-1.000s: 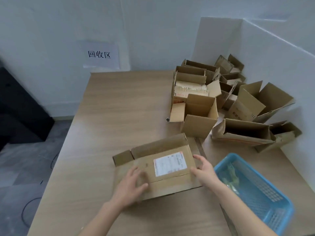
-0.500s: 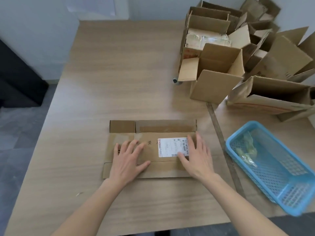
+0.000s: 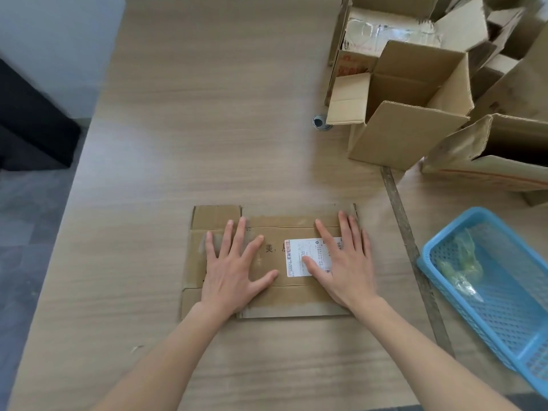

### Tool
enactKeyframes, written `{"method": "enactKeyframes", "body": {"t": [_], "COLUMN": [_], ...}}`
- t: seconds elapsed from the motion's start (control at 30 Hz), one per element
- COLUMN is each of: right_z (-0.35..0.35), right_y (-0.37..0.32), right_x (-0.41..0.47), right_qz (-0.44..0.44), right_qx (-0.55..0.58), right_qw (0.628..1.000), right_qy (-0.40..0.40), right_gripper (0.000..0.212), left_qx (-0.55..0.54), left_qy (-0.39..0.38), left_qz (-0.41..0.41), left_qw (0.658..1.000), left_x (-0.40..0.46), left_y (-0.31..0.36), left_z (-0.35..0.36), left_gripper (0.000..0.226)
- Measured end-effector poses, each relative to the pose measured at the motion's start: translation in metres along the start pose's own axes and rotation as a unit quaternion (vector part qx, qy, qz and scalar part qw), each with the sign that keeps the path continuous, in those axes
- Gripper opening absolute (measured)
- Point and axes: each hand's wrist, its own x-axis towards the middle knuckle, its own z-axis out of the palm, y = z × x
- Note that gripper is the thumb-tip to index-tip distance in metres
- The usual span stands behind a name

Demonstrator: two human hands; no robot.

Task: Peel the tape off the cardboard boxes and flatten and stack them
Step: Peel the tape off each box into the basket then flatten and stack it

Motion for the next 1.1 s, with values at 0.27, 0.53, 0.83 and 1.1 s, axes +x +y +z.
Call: {"method": "enactKeyframes", "body": {"t": [0.27, 0.53, 0.83, 1.1], "right_z": [0.005, -0.031, -0.056, -0.065], "right_y": [0.003, 0.008, 0.022, 0.007], "right_x": [0.002, -0.021, -0.065, -0.066], "right_qz": [-0.005, 0.075, 0.155, 0.234], "right_qx": [-0.010, 0.046, 0.153, 0.209], "right_qw": [1.000, 0.995, 0.973, 0.947], "right_qy": [0.002, -0.040, -0.084, -0.066], "right_gripper": [0.081, 0.093, 0.090, 0.068], "left_qx": [0.018, -0.038, -0.158, -0.349], "left_qy": [0.007, -0.020, -0.056, -0.002], "left_qz": [-0.011, -0.116, -0.316, -0.422], "left_qw": [1.000, 0.992, 0.934, 0.837], "left_x": [0.001, -0.018, -0.064, -0.064], "left_y": [-0.001, -0.010, -0.025, -0.026], "left_z": [0.005, -0.029, -0.045, -0.061], "left_gripper": [0.078, 0.094, 0.130, 0.105]}}
